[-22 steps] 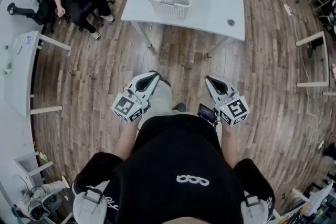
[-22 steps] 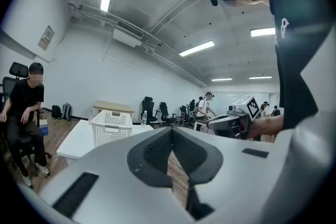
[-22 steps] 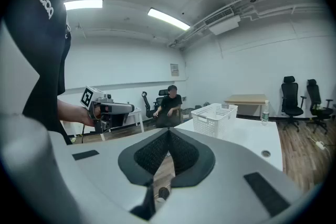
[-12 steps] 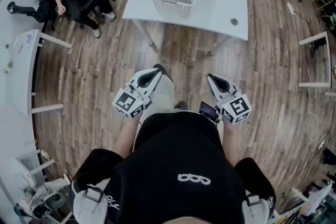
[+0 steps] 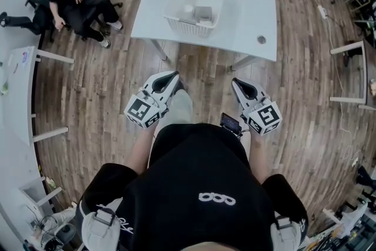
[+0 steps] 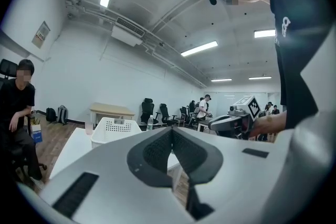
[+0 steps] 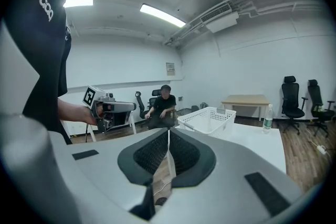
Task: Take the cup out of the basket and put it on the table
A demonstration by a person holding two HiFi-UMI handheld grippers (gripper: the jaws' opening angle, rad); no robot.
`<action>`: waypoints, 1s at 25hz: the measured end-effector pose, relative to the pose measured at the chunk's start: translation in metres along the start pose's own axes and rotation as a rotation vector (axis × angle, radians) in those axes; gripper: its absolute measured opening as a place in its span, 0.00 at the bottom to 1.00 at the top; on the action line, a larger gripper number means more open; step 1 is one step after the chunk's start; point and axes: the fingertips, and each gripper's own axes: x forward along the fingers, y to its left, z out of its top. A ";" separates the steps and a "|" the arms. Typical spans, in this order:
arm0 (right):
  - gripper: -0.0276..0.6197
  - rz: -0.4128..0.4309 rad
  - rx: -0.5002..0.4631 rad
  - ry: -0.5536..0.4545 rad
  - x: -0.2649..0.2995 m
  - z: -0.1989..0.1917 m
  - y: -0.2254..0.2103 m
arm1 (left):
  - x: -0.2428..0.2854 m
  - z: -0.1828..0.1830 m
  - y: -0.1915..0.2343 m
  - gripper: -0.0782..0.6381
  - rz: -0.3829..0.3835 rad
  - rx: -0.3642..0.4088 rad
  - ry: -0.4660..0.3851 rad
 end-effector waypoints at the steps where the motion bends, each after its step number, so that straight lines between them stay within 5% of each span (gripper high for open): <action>1: 0.08 -0.002 -0.003 0.003 0.012 0.007 -0.010 | 0.008 0.004 0.014 0.12 -0.002 -0.002 0.000; 14: 0.08 -0.005 -0.035 0.064 0.158 0.061 -0.094 | 0.067 0.036 0.161 0.12 -0.047 0.024 0.034; 25: 0.08 0.012 -0.010 0.079 0.184 0.065 -0.149 | 0.109 0.052 0.193 0.12 -0.013 0.022 -0.012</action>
